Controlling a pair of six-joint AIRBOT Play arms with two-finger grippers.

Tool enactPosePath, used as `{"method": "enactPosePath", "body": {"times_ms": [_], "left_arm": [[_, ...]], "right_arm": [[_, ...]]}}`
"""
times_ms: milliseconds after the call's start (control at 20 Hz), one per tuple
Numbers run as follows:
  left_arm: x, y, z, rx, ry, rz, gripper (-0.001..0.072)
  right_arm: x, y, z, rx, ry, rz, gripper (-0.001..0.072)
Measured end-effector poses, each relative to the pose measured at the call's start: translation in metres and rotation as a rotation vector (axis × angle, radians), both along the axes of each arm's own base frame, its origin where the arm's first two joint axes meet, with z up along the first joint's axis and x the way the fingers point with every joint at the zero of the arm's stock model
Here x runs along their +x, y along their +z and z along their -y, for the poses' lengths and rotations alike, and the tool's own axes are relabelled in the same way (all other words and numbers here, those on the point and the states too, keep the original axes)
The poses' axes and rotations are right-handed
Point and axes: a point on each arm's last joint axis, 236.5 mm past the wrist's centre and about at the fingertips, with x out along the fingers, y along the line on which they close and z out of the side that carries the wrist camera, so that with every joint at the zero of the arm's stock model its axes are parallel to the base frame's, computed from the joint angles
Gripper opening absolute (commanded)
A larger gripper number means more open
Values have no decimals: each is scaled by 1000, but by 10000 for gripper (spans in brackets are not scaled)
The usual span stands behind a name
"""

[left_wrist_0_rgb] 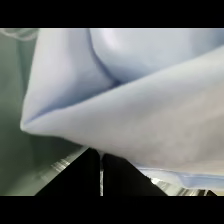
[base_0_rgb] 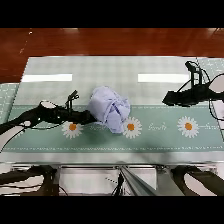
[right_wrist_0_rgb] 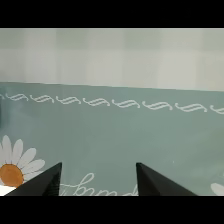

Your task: Fold the shirts.

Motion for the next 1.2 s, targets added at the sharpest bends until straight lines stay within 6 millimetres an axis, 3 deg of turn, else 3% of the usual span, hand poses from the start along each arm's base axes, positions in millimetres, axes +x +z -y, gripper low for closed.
{"method": "enactPosePath", "body": {"times_ms": [150, 350, 550, 800, 850, 900, 950, 1000, 1050, 1200], "left_arm": [[-2, 1, -3, -22, -8, -13, 21], [0, 5, -13, -54, -1, -27, 21], [-2, 14, -18, -99, -7, -33, 22], [-6, 21, -17, -136, -31, -34, 22], [-7, 23, -17, -142, -38, -34, 22], [-8, 24, -17, -145, -42, -32, 22], [-7, 25, -16, -148, -45, -29, 22], [-7, 26, -16, -152, -50, -27, 22], [-7, 29, -15, -160, -58, -24, 22], [3, 44, -16, -181, -67, 8, 21]], "right_arm": [[-9, -13, -25, 71, 17, -27, 617], [-20, -43, -79, 195, 46, -74, 617], [-7, -60, -141, 395, -25, -93, 613], [-3, -84, -189, 508, -114, -144, 611], [-4, -88, -197, 522, -125, -155, 584], [-5, -92, -205, 533, -136, -163, 459], [-6, -93, -213, 548, -151, -170, 300], [-5, -95, -219, 559, -168, -167, 66], [-4, -95, -224, 569, -183, -166, 35], [4, -88, -226, 593, -214, -134, 34]]}}
